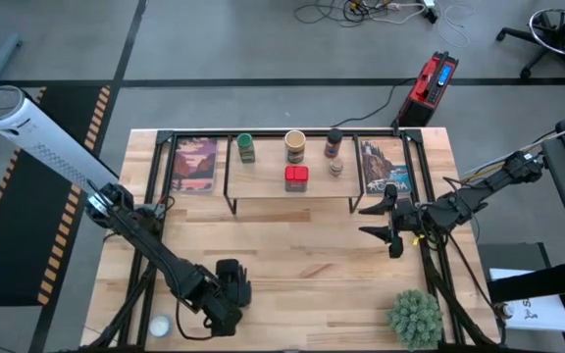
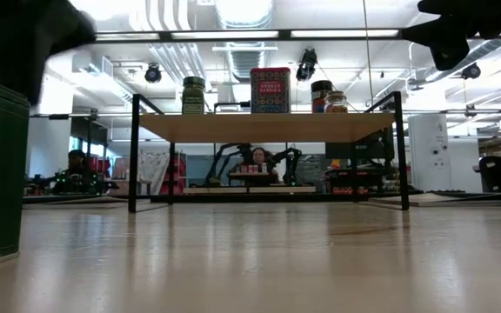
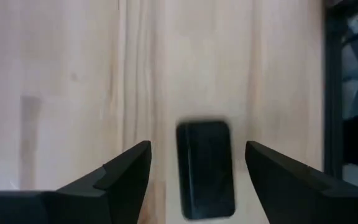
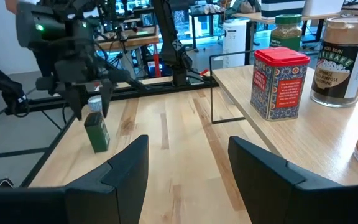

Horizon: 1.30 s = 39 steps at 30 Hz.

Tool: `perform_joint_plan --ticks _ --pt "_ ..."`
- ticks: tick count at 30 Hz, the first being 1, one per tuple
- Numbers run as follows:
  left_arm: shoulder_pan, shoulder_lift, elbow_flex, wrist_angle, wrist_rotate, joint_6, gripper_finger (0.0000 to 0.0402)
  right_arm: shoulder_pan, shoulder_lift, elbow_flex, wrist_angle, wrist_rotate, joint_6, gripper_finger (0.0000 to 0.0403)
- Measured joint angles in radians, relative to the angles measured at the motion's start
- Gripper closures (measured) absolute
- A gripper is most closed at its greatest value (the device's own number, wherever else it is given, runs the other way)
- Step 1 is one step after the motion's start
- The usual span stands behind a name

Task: Shelf spices
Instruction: Remove the black seasoning can from the shelf, then remove the green seasoning bottle from the shelf

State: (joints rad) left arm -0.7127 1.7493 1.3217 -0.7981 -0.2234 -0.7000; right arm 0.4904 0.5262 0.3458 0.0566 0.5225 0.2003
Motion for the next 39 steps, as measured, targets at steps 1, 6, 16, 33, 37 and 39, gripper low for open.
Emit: perform_joint_plan --ticks 1,6,16,33,37,39 --pt "0.000 0.000 0.015 -0.012 -0.013 0.004 0.0148 0.000 0.000 0.000 0.000 -0.001 0.003 0.0204" --pt "0.010 0.000 0.118 -0.144 -0.117 0.010 0.0148 0.000 0.000 0.000 0.000 -0.003 0.009 0.0204" --pt "0.126 -0.032 0.310 -0.501 -0.372 -0.051 0.0174 0.000 0.020 -0.001 0.002 -0.003 0.007 0.0204" --pt "0.541 -0.341 0.327 -0.501 -0.383 0.350 0.0173 0.010 0.066 -0.002 0.085 -0.089 -0.034 0.0204" --pt "0.688 -0.392 0.327 -0.431 -0.252 0.512 0.0167 0.011 0.079 -0.002 0.084 -0.088 -0.062 0.0204" --pt "0.776 -0.405 0.326 -0.391 -0.153 0.578 0.0164 0.011 0.085 -0.002 0.087 -0.088 -0.071 0.0204"
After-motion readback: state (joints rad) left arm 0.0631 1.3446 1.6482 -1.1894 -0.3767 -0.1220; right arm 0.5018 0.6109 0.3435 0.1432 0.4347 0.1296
